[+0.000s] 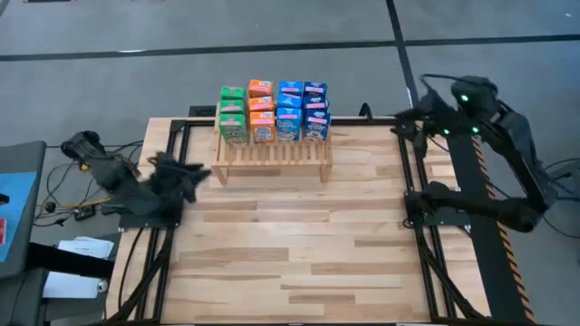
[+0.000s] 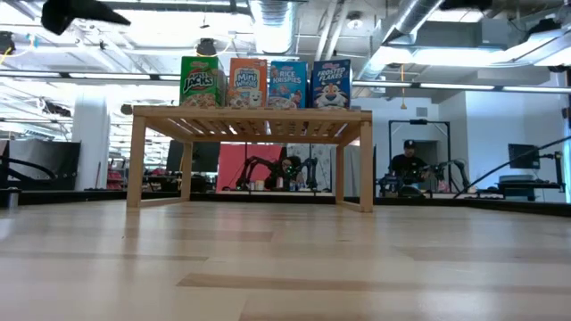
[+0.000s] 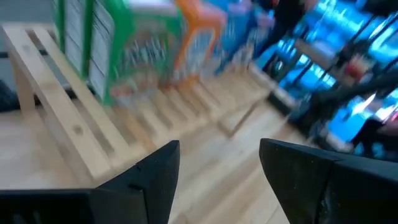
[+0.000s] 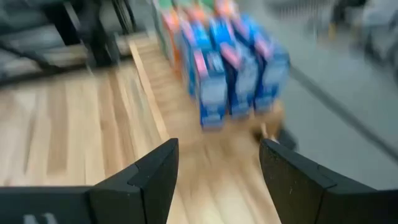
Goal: Stack cereal on shelf
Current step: Return to Home Position
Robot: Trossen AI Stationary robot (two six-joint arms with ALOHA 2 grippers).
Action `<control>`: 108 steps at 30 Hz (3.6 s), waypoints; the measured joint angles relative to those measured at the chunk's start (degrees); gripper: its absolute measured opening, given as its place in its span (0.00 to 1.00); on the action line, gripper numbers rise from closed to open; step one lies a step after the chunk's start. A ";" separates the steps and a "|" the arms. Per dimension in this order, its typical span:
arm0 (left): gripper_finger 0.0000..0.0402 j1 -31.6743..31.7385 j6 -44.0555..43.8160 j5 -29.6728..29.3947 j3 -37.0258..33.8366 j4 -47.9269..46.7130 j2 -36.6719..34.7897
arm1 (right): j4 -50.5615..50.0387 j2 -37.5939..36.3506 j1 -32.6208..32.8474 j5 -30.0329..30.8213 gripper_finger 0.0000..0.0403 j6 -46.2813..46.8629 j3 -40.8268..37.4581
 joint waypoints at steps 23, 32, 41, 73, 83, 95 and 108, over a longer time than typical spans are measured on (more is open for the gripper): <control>0.52 -5.90 50.61 32.86 -36.24 61.89 -30.78 | 78.78 -24.91 7.00 -11.90 0.62 36.70 -60.15; 0.52 -5.92 48.81 35.09 -47.63 68.76 -33.93 | 99.81 -19.96 20.34 5.96 0.62 36.18 -73.89; 0.52 -5.94 49.87 42.81 -47.84 65.60 -33.91 | 111.76 -14.16 31.48 16.28 0.62 30.95 -80.66; 0.52 -5.94 45.21 37.38 -47.34 51.58 -33.43 | 89.77 -1.83 38.03 28.53 0.62 38.00 -80.90; 0.52 -5.94 45.24 37.36 -47.21 51.23 -33.43 | 78.88 -1.86 38.03 28.51 0.62 38.02 -80.97; 0.52 -5.94 45.13 37.29 -47.14 51.19 -33.43 | 78.01 -1.88 38.00 28.51 0.62 38.02 -80.97; 0.52 -5.94 45.13 37.25 -47.10 51.16 -33.43 | 78.04 -1.88 38.00 28.48 0.62 38.01 -80.97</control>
